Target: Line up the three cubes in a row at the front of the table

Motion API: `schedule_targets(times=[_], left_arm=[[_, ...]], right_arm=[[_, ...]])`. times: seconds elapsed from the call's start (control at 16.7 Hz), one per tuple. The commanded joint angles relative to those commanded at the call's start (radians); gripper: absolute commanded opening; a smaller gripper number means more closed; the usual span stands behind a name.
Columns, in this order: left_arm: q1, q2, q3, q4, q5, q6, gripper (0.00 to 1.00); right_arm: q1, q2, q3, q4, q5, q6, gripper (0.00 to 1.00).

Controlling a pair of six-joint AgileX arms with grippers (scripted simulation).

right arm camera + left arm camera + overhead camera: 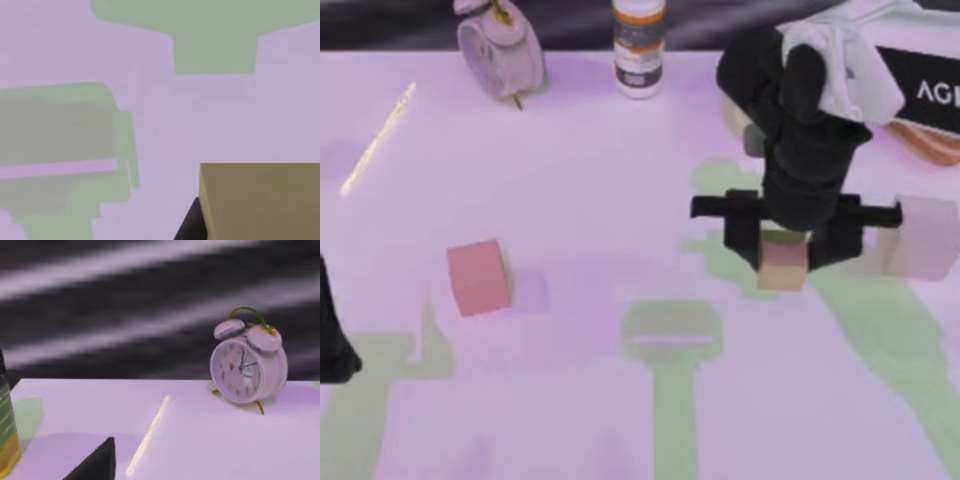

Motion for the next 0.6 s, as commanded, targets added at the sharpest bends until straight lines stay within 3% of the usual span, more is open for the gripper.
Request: schedule_targets(times=[0.36,0.6], left_arm=[[0.0,0.0,0.0,0.0,0.0,0.0,1.0],[0.0,0.0,0.0,0.0,0.0,0.0,1.0]], right_arm=[[0.19,-0.244,-0.333,0.07,0.003,0.113,0.0],[0.221,-0.281,-0.37,0.081,0.004,0.131,0.0]])
